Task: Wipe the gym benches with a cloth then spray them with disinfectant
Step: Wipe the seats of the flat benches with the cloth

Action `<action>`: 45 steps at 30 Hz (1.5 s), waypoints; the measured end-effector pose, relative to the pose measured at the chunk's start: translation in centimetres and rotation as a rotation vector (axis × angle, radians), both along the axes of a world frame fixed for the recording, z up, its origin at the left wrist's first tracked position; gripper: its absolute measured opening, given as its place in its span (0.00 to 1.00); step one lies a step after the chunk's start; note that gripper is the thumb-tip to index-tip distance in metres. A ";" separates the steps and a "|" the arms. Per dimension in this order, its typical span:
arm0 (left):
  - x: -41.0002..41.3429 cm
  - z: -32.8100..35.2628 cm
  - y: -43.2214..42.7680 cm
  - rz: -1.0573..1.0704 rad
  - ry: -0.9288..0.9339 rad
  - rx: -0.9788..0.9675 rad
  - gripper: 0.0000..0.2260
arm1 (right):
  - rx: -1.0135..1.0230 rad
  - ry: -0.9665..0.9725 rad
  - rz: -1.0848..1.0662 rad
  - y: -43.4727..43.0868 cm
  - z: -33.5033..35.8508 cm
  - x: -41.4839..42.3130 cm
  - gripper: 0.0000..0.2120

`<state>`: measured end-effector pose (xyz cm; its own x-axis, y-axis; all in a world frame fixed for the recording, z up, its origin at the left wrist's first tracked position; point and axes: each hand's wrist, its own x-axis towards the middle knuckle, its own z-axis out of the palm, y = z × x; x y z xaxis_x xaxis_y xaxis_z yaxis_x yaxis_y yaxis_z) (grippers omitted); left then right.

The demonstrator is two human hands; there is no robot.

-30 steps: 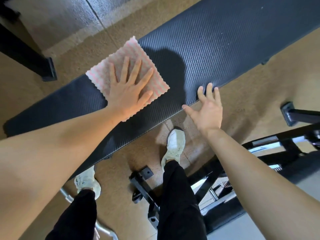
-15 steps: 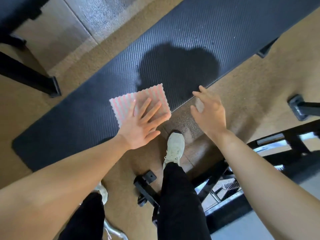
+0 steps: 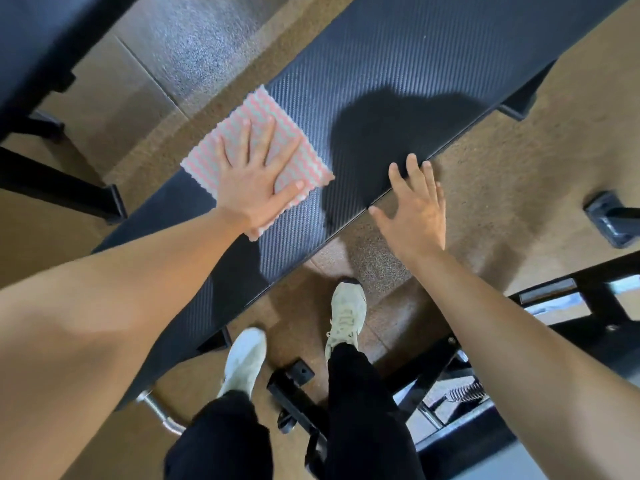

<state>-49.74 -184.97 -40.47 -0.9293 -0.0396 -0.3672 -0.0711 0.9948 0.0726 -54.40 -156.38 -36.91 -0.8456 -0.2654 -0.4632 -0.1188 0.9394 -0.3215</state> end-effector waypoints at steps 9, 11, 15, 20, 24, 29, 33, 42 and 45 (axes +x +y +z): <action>-1.4 0.0 3.8 0.207 0.052 -0.032 0.33 | -0.074 -0.048 -0.051 0.4 0.0 -0.4 0.33; -0.6 -0.1 5.0 0.123 0.045 0.000 0.33 | -0.085 -0.061 -0.052 0.7 0.0 -0.6 0.32; 2.0 -0.5 6.3 -0.121 0.073 0.108 0.32 | -0.122 -0.088 -0.086 0.8 0.0 -0.8 0.32; 4.0 -0.4 7.6 -0.280 0.098 0.168 0.31 | -0.155 -0.077 -0.105 0.5 0.1 -0.6 0.31; 2.0 -0.1 5.8 -0.387 0.128 0.228 0.29 | -0.143 -0.070 -0.081 0.9 0.3 -1.0 0.28; -4.3 -0.1 3.0 -0.364 0.071 0.095 0.29 | -0.142 -0.090 -0.079 1.2 0.4 -1.2 0.26; -9.8 0.2 1.7 -0.215 0.080 0.078 0.29 | -0.207 -0.091 -0.134 1.1 0.4 -1.0 0.27; -13.8 -0.3 3.7 -0.046 0.077 0.045 0.30 | -0.321 -0.085 -0.235 2.4 1.8 -2.8 0.21; -13.5 -0.2 5.7 0.001 0.071 0.044 0.31 | -0.290 0.005 -0.296 3.5 2.1 -5.7 0.22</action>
